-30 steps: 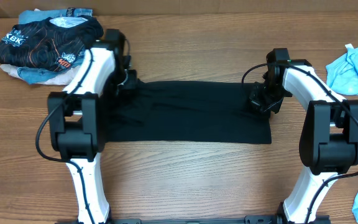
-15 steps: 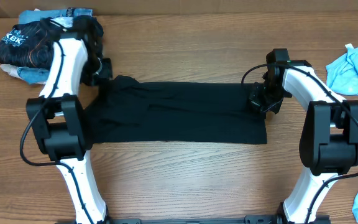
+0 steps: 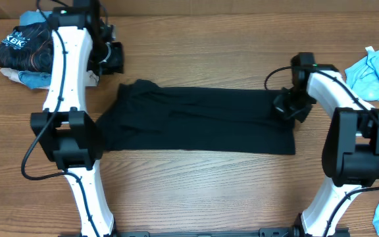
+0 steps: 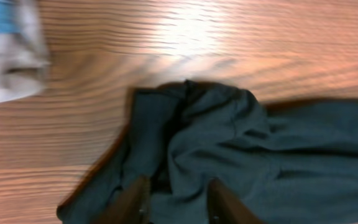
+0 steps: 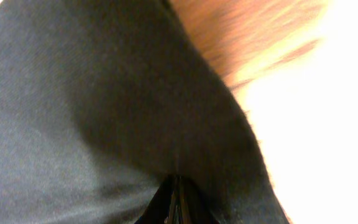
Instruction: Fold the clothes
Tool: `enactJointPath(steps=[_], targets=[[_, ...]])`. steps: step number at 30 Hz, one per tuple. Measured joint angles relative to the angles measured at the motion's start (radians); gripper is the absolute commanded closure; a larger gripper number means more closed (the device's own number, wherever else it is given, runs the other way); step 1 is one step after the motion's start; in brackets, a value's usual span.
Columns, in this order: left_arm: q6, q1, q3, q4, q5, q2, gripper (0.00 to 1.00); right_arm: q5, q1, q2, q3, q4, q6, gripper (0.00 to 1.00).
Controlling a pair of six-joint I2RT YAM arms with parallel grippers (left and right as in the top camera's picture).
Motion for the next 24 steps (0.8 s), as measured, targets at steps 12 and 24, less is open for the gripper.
enactJointPath(steps=[12, 24], targets=[[0.021, -0.201, -0.011, -0.065, 0.046, 0.000, 0.46, 0.047, -0.055, 0.000, 0.232, -0.267, -0.018, 0.78], [-0.060, -0.268, -0.086, -0.083, 0.069, 0.031, 0.96, -0.225, -0.052, 0.000, 0.264, -0.286, -0.219, 0.96]])
